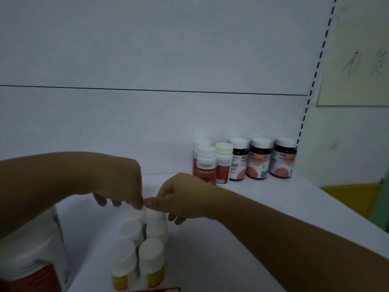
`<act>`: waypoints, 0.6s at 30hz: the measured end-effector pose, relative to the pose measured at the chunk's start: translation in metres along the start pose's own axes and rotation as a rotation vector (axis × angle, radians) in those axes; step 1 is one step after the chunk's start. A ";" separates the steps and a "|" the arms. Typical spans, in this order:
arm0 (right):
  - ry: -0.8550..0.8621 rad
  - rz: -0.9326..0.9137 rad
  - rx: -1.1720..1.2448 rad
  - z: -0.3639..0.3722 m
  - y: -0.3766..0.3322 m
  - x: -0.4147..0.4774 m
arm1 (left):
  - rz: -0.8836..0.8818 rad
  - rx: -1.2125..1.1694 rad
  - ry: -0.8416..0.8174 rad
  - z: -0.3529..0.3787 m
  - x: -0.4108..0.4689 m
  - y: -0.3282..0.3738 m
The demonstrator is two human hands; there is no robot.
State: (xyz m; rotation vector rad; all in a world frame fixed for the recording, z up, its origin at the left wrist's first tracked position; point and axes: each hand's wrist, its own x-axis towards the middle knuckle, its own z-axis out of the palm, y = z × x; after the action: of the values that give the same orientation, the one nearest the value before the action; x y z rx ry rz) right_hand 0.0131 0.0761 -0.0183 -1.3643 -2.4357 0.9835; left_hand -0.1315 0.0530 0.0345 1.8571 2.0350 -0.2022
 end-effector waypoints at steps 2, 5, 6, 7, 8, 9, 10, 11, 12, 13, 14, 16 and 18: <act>0.078 -0.029 -0.044 -0.007 0.008 -0.002 | -0.023 -0.001 0.039 -0.007 0.002 0.007; 0.432 -0.134 -0.150 -0.029 0.035 -0.003 | -0.003 -0.019 0.116 -0.014 0.006 0.027; 0.545 -0.165 -0.145 -0.041 0.045 -0.004 | 0.022 -0.018 0.144 -0.015 0.009 0.036; 0.623 -0.183 -0.117 -0.054 0.055 -0.005 | 0.055 -0.017 0.182 -0.016 0.012 0.046; 0.667 -0.188 -0.094 -0.068 0.064 -0.005 | 0.083 -0.036 0.231 -0.017 0.016 0.055; 0.690 -0.185 -0.110 -0.082 0.074 -0.004 | 0.103 -0.069 0.280 -0.017 0.020 0.064; 0.699 -0.177 -0.169 -0.095 0.083 -0.002 | 0.121 -0.091 0.326 -0.017 0.025 0.072; 0.690 -0.169 -0.253 -0.106 0.092 0.002 | 0.138 -0.094 0.362 -0.017 0.030 0.082; 0.664 -0.160 -0.333 -0.115 0.101 0.005 | 0.153 -0.100 0.389 -0.016 0.037 0.090; 0.622 -0.145 -0.399 -0.121 0.108 0.009 | 0.170 -0.107 0.414 -0.016 0.044 0.098; 0.575 -0.132 -0.459 -0.124 0.114 0.012 | 0.184 -0.117 0.438 -0.015 0.051 0.105; 0.500 -0.130 -0.568 -0.126 0.120 0.016 | 0.194 -0.136 0.469 -0.013 0.063 0.113; 0.487 -0.170 -0.619 -0.127 0.123 0.020 | 0.156 -0.167 0.460 -0.010 0.074 0.119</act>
State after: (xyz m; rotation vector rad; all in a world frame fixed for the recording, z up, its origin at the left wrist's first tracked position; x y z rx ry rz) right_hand 0.1448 0.1950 -0.0011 -1.3104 -2.4760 -0.1672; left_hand -0.0207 0.1392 0.0337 2.0820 2.0891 0.4647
